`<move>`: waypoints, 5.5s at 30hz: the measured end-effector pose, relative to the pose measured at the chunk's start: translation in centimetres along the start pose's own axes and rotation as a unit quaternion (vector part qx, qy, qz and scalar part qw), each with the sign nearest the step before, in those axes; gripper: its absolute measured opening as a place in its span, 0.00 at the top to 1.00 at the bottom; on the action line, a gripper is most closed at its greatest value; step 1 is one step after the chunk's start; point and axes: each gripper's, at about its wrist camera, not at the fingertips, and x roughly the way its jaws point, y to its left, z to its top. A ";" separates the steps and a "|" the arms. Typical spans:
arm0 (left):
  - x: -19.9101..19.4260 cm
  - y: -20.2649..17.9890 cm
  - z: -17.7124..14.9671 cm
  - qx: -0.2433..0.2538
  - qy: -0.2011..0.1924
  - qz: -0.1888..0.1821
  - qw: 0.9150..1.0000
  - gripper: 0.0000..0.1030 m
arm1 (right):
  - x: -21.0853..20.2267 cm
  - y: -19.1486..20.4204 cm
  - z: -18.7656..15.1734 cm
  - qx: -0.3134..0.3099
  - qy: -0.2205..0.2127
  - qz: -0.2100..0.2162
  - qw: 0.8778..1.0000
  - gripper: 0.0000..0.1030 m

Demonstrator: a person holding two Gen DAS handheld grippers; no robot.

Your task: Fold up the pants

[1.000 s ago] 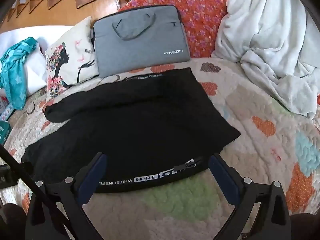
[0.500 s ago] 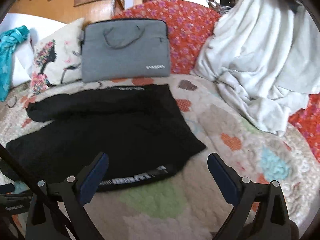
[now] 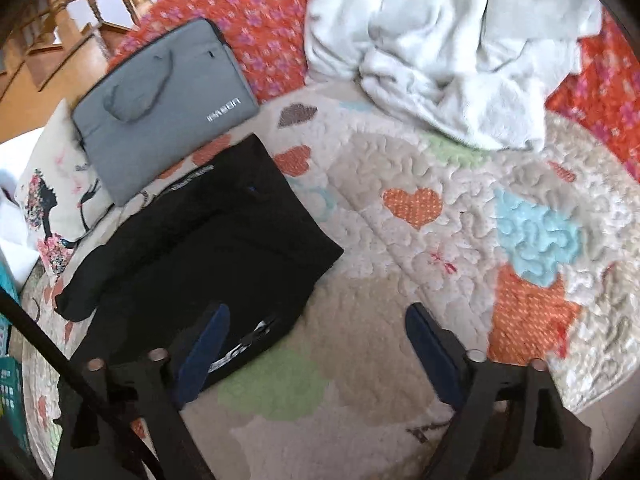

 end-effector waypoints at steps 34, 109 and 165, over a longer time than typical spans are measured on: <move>3.1 7.5 6.9 -0.038 0.078 0.116 0.989 0.84 | 1.4 -1.5 2.3 0.024 0.044 0.061 0.997 0.88; 21.6 2.0 28.6 0.096 0.081 0.009 0.992 0.16 | 22.5 21.3 15.5 -0.327 0.153 0.145 0.921 0.35; -4.5 10.7 1.9 0.179 0.009 0.049 0.983 0.40 | 2.2 9.6 -6.7 -0.348 0.168 0.128 0.913 0.90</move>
